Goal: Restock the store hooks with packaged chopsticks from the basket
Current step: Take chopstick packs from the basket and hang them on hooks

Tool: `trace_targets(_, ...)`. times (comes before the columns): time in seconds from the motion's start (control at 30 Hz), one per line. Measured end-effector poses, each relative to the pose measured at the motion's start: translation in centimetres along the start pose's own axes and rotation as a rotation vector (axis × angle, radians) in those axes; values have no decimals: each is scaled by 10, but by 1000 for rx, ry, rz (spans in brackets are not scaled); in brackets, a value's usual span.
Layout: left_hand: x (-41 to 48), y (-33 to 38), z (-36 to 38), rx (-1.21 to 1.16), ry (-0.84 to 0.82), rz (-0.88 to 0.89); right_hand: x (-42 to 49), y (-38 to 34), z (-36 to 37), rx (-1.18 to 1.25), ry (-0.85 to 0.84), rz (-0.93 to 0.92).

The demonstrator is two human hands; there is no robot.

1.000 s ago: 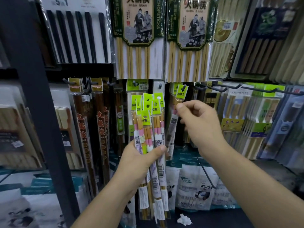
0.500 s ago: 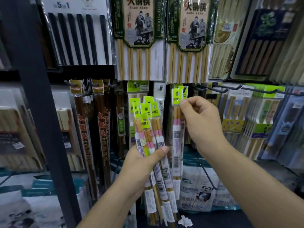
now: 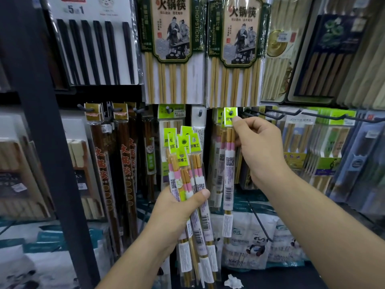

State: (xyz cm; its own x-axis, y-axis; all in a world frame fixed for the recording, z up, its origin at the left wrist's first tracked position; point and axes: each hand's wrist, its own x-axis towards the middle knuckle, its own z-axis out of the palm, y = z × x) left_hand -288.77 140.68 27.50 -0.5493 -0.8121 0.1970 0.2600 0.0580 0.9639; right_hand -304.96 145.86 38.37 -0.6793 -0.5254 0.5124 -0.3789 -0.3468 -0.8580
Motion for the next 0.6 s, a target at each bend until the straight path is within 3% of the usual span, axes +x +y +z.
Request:
trace_targets(0.43, -1, 4, -1, 27, -6, 28, -4, 20, -6, -160, 77, -45)
trace_targets(0.5, -2, 4, -1, 21, -17, 34, -14, 18, -7, -132, 8, -48)
trace_targets(0.6, -2, 3, 0, 33, -51, 60, -34, 13, -3, -112, -231, -65)
